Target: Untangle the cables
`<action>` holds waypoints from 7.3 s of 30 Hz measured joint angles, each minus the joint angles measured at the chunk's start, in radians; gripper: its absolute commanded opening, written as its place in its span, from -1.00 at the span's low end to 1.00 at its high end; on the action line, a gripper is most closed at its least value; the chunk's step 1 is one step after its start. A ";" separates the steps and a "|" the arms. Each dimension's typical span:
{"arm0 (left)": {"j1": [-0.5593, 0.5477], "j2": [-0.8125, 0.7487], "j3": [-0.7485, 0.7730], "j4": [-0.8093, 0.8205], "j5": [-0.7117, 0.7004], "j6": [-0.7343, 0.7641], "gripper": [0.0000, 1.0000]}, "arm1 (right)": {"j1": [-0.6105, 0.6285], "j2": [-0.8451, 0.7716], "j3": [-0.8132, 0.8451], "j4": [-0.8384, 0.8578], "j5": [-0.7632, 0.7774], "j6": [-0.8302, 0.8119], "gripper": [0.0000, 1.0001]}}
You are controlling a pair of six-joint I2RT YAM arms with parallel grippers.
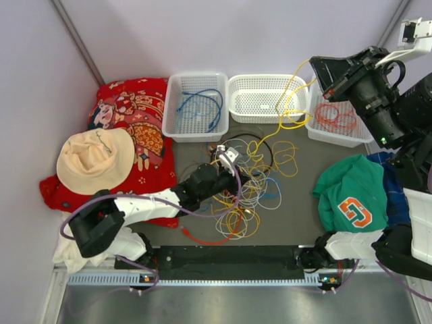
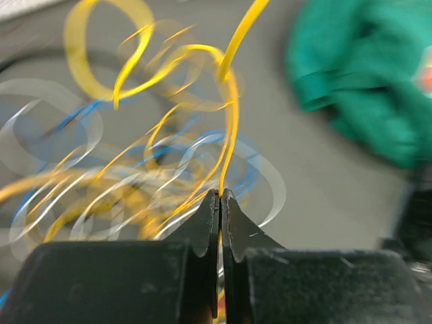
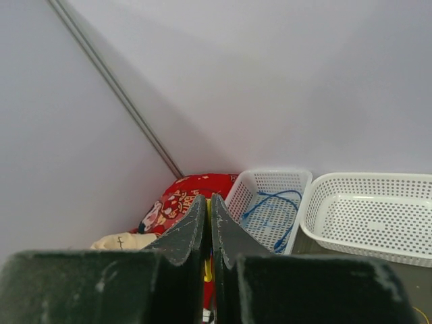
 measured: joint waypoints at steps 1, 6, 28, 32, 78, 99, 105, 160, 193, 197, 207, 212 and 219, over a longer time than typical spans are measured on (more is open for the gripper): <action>0.001 -0.016 0.002 -0.065 -0.057 -0.004 -1.00 | 0.000 -0.003 0.000 0.003 0.006 -0.006 -1.00; 0.079 -0.054 0.016 -0.386 -0.265 -0.082 -1.00 | 0.000 -0.016 -0.006 0.029 0.056 -0.039 -1.00; 0.436 0.040 0.073 -0.848 -0.196 -0.317 -1.00 | 0.000 -0.127 -0.059 0.183 0.246 -0.185 -1.00; 0.516 0.083 0.073 -0.841 -0.112 -0.343 -1.00 | 0.000 -0.165 -0.140 0.284 0.279 -0.237 -1.00; 0.602 -0.255 0.165 -0.978 0.184 -0.356 -1.00 | -0.147 0.218 0.095 0.496 0.381 -0.417 -1.00; 0.602 -0.287 -0.008 -0.878 0.255 -0.392 -1.00 | -0.492 0.789 0.245 0.600 0.133 0.039 -1.00; 0.602 -0.265 -0.025 -0.832 0.255 -0.397 -1.00 | -0.520 0.843 0.246 0.615 0.114 0.073 -1.00; 0.232 -0.137 0.884 -0.877 0.258 -0.340 -1.00 | 0.062 -0.180 -1.038 0.463 -0.341 0.055 0.90; 0.455 0.867 1.672 -0.356 0.125 -0.257 -1.00 | 0.065 -0.648 -1.265 0.151 0.100 0.178 0.97; 0.442 0.953 1.686 -0.248 0.128 -0.253 -1.00 | 0.065 -0.644 -1.301 0.167 0.100 0.193 0.98; 0.425 1.096 1.691 -0.244 0.115 -0.263 0.97 | 0.065 -0.640 -1.320 0.172 0.109 0.198 0.97; 0.425 1.083 1.691 -0.270 0.080 -0.260 0.97 | 0.065 -0.636 -1.320 0.172 0.109 0.199 0.97; 0.389 0.818 1.501 -0.338 -0.028 -0.195 0.97 | 0.065 -0.618 -1.323 0.172 0.108 0.214 0.97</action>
